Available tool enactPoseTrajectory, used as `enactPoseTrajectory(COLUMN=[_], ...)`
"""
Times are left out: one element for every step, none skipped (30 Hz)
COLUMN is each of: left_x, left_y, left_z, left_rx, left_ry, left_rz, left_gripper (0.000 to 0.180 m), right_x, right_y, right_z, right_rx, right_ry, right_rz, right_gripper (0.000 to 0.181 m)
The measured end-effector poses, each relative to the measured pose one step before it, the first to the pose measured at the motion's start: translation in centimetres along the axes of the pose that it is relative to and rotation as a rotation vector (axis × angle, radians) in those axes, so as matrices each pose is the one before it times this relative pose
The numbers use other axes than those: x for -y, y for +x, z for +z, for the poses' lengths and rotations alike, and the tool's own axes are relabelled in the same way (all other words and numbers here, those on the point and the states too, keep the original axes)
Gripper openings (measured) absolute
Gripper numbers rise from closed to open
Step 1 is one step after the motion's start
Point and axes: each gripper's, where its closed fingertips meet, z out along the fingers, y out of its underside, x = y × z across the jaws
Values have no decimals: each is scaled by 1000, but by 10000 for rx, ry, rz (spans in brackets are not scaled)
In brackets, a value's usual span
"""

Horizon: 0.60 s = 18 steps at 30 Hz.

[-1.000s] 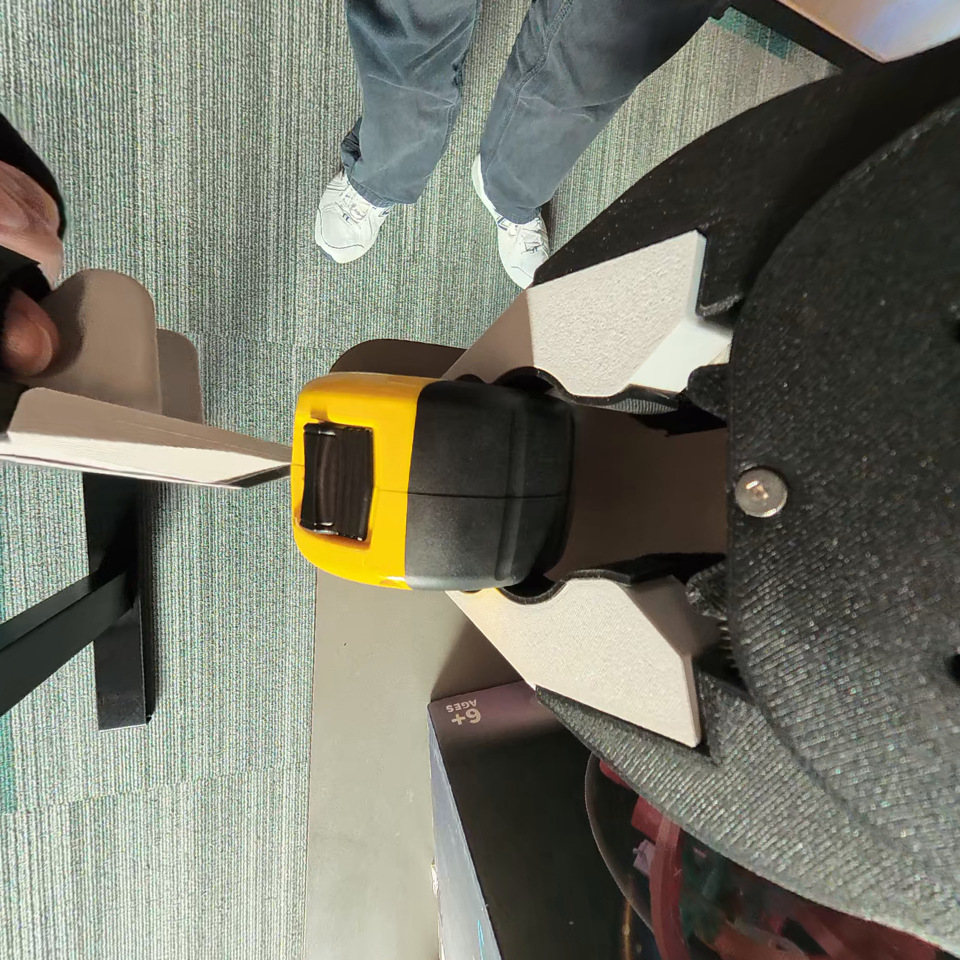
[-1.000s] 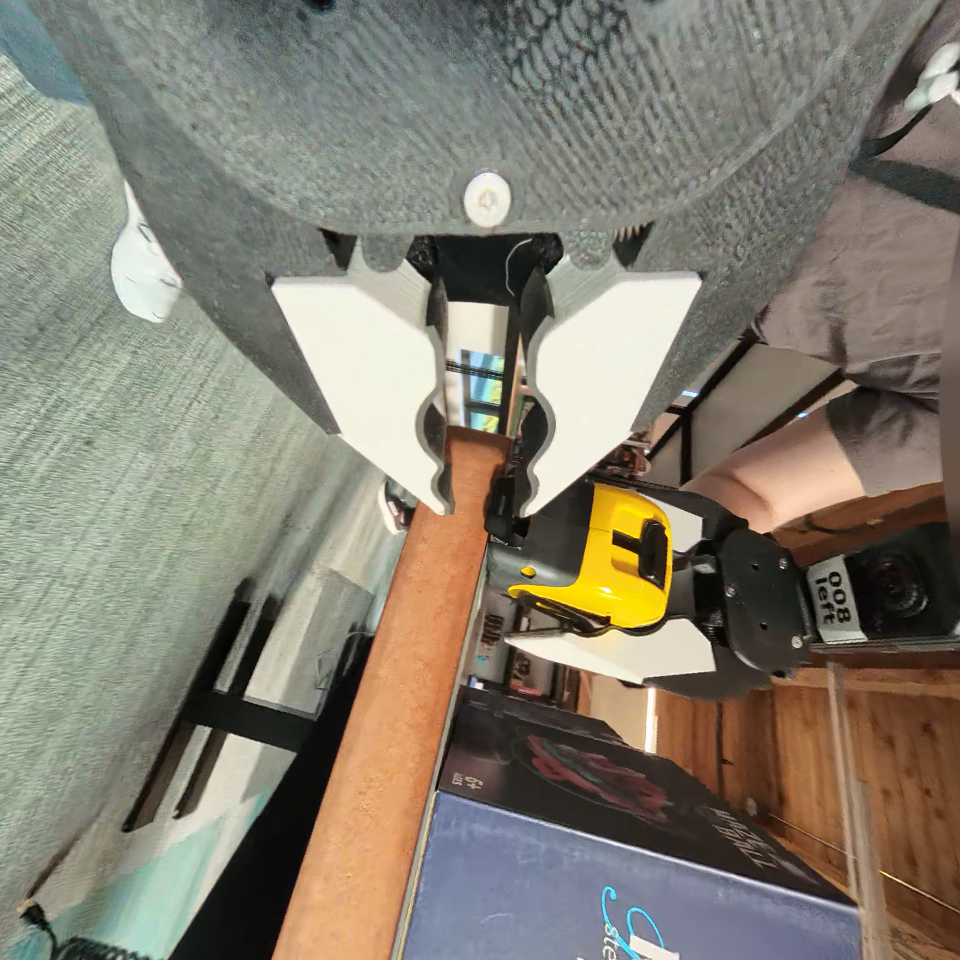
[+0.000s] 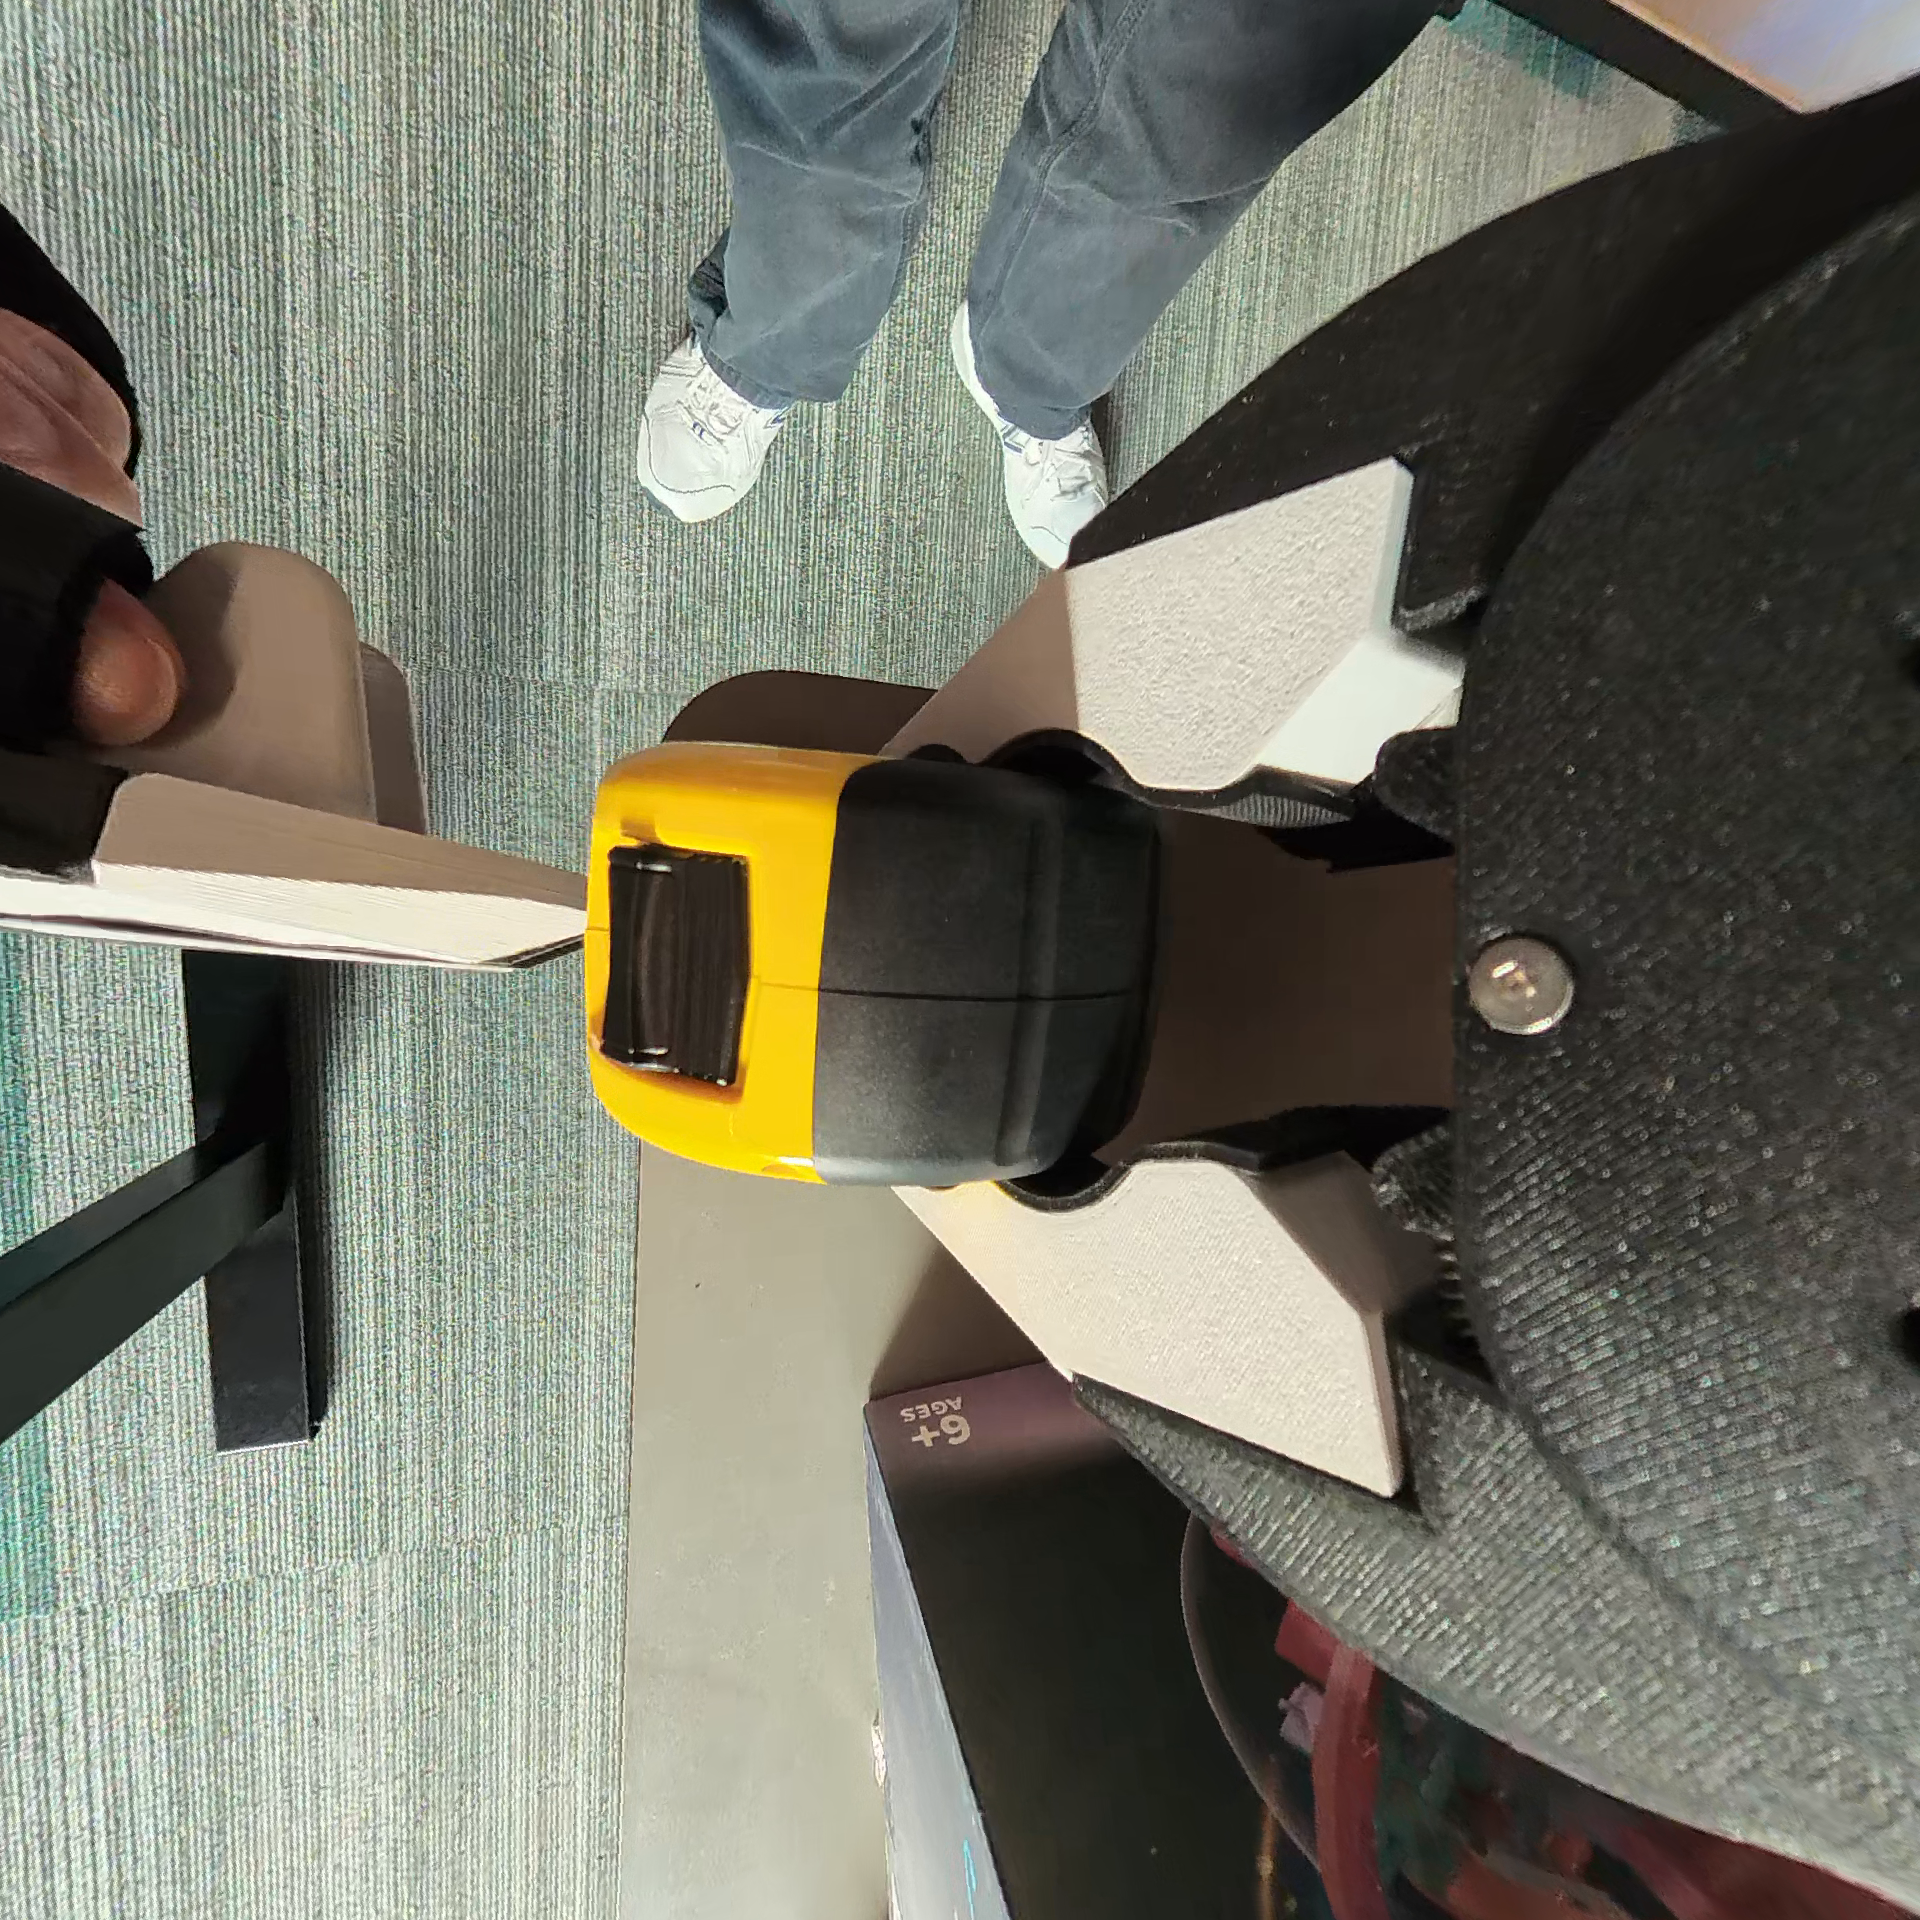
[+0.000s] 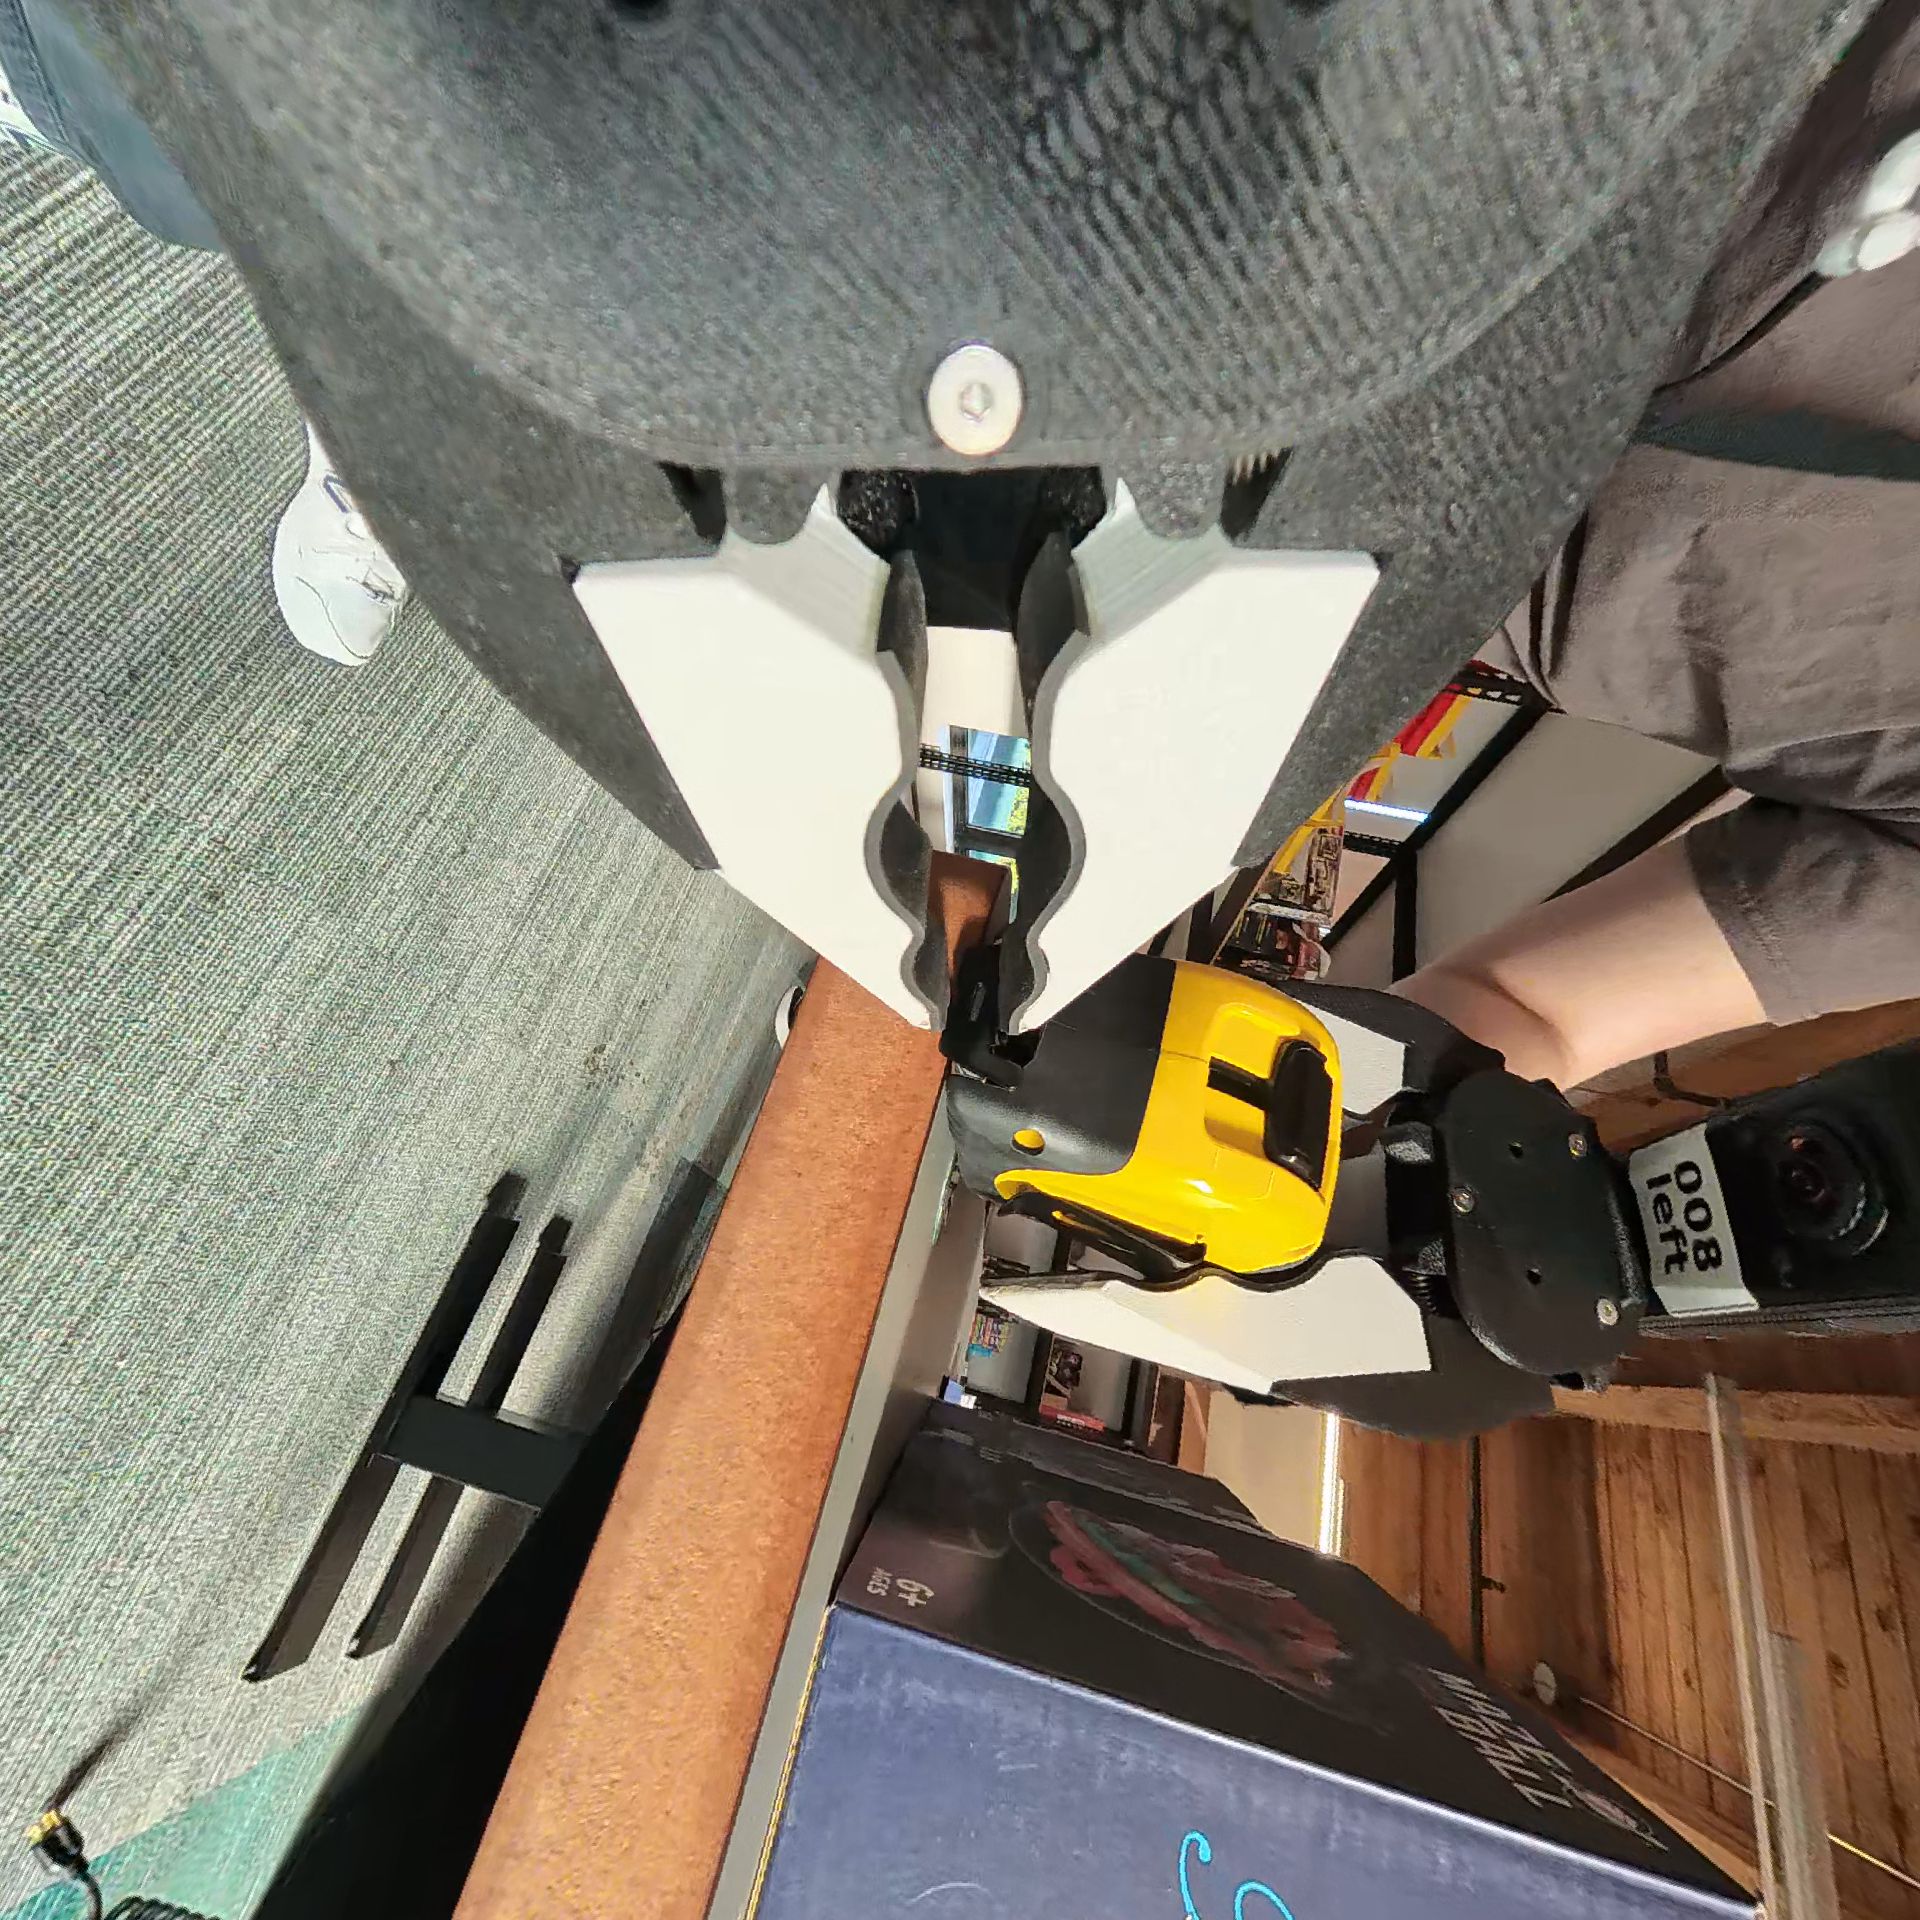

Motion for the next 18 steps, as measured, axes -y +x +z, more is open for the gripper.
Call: enactPoseTrajectory(left_x=[-23,-24,-22,-6,10,-10,10,-8,-41,-39,-23,-42,-15,-13,0,-10,-18,-10], left_y=[7,7,-23,-9,14,24,-17,-8,3,1,-9,-4,-16,2,18,26,-5,-13], left_z=[-9,7,11,-8,0,8,-1,-14,-3,-15,-9,-10,9,12,4,6,12,20], left_rx=[40,35,18,11,15,7,-8,-18,-13,12,23,19,28,35,27,5,-23,-38], left_ry=[-42,-28,-12,-18,-24,-15,3,8,-16,-31,-26,-20,-13,-21,-19,-14,0,2], left_rz=[22,15,1,-5,4,1,-17,-18,-9,20,15,-3,0,9,16,17,-5,-18], left_gripper=[69,68,68,68,69,69,69,69,69,69,69,69,69,69,69,69,69,69], right_x=[8,14,-12,3,13,1,-4,5,-4,-7,10,3,25,-5,1,-13,-18,8], right_y=[7,0,11,12,-6,7,16,13,12,7,-1,5,6,3,4,0,-31,12], right_z=[6,3,-2,16,2,6,-1,-9,-1,1,14,8,10,7,-13,14,28,-5], right_rx=[9,11,14,15,11,6,11,16,7,-1,-3,-11,-7,-8,-25,-50,-51,-23], right_ry=[9,19,13,10,3,-6,-1,2,-1,2,6,-3,-2,-5,-21,-41,-48,-37], right_rz=[0,-12,2,9,-10,-19,-30,-6,-18,-12,-5,-25,-28,-2,-4,-74,-99,-5], right_gripper=[8,8,8,8,7,7,7,7,7,7,7,7,7,7,7,7,7,7])
